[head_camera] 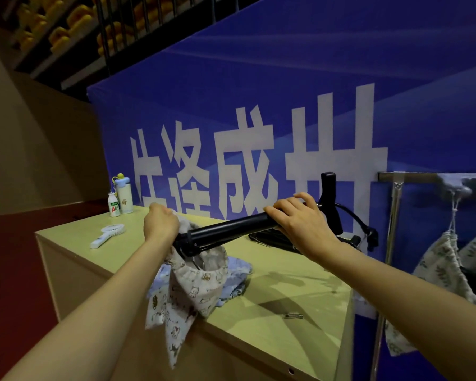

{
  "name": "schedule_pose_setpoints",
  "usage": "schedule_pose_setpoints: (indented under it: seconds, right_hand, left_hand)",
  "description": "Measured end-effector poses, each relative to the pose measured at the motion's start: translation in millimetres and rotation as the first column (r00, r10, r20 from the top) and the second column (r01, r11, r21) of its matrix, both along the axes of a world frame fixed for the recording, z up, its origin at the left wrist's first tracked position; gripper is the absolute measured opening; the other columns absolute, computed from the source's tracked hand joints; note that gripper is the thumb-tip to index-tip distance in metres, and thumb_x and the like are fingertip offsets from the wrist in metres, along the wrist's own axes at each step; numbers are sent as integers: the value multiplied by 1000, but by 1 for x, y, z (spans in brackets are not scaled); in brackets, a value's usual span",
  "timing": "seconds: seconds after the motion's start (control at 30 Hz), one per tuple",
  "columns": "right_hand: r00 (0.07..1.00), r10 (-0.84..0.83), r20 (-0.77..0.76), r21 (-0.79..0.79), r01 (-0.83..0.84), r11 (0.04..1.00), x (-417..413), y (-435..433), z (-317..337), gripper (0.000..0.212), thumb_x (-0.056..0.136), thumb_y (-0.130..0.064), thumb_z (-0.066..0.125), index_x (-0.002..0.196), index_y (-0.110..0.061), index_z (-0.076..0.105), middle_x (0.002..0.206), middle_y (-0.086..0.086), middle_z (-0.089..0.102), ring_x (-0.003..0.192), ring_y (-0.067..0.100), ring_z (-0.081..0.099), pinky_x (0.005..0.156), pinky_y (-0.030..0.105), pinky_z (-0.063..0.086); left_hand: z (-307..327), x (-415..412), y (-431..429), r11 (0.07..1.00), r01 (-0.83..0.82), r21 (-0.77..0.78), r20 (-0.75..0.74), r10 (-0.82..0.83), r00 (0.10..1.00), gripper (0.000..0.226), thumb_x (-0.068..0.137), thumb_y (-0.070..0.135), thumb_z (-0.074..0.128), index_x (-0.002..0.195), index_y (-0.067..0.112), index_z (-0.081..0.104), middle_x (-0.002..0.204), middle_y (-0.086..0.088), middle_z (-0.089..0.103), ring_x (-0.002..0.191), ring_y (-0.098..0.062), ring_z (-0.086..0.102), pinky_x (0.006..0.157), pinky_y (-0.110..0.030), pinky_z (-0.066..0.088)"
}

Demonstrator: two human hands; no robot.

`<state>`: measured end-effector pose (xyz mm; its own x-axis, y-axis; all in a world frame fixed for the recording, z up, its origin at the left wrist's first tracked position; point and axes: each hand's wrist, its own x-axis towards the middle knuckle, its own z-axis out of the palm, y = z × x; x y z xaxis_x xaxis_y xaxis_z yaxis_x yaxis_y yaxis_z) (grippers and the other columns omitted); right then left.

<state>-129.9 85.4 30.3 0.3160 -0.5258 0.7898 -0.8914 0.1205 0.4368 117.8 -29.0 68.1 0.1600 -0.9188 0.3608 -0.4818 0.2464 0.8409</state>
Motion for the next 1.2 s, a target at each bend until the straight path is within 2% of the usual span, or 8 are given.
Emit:
schedule_pose_setpoints:
  seconds: [0.1, 0.27, 0.4, 0.63, 0.73, 0.9, 1.03, 1.2]
  right_hand:
    - [1000, -12, -14, 21, 13, 1000, -1, -2, 1, 50, 69, -19, 82, 115, -20, 63, 100, -1, 68, 91, 21, 66, 97, 37, 37]
    - [998, 35, -46, 67, -32, 997, 13, -8, 2, 49, 70, -17, 81, 116, -20, 65, 101, 0, 68, 92, 22, 64, 84, 37, 49]
    - [986, 64, -152, 10, -63, 998, 35, -15, 10, 34, 80, -18, 69, 114, -22, 64, 102, -2, 67, 97, 22, 63, 96, 39, 40]
    - [949, 123, -289, 11, -125, 992, 59, -26, 17, 27, 80, -14, 64, 106, -20, 69, 97, -2, 67, 99, 22, 61, 108, 43, 28]
    - [965, 120, -234, 19, -119, 993, 67, -31, 23, 24, 77, -15, 70, 101, -19, 68, 95, -2, 66, 100, 22, 60, 110, 43, 31]
    - [964, 173, -202, -12, -179, 984, 85, -39, 34, 17, 75, -18, 74, 90, -19, 67, 92, -3, 67, 102, 21, 61, 111, 41, 30]
    - [959, 203, -197, 16, -203, 979, 87, -44, 30, 30, 80, -20, 71, 110, -19, 67, 121, 1, 65, 125, 21, 53, 116, 39, 21]
    - [947, 239, -212, 47, -235, 971, 88, -40, 33, 45, 85, -15, 62, 130, -17, 57, 141, 3, 52, 138, 20, 40, 116, 38, 14]
  left_hand:
    - [1, -3, -3, 1000, 12, -25, 40, -11, 999, 31, 97, 6, 33, 121, -9, 48, 118, -24, 58, 111, -40, 56, 80, -36, 43]
    - [3, -18, 5, 989, 149, 12, 45, -149, 988, 27, 97, 9, 33, 112, -6, 50, 119, -28, 57, 111, -40, 55, 91, -43, 46]
    - [-9, -40, 15, 959, 282, 36, 45, -283, 958, 26, 99, 12, 33, 113, -3, 49, 111, -22, 56, 94, -31, 52, 80, -37, 41]
    - [-9, -56, 23, 950, 306, -67, 15, -306, 952, 11, 98, 15, 35, 93, 8, 43, 85, -8, 50, 81, -23, 46, 66, -29, 34]
    - [-14, -58, 26, 951, 287, -113, 27, -285, 958, 12, 98, 18, 36, 92, 9, 42, 82, -8, 50, 80, -27, 48, 67, -32, 34]
    - [-26, -58, 27, 979, 145, -146, -161, -168, 973, 15, 98, 17, 34, 102, 6, 44, 106, -21, 60, 87, -31, 53, 72, -38, 39]
    - [-22, -54, 26, 991, 50, -125, -175, -72, 982, 20, 98, 16, 33, 107, 3, 45, 111, -23, 60, 84, -28, 48, 70, -33, 34]
    - [-18, -50, 27, 993, -74, -89, -192, 55, 980, 30, 98, 17, 32, 118, 0, 46, 117, -23, 61, 104, -38, 57, 73, -33, 33]
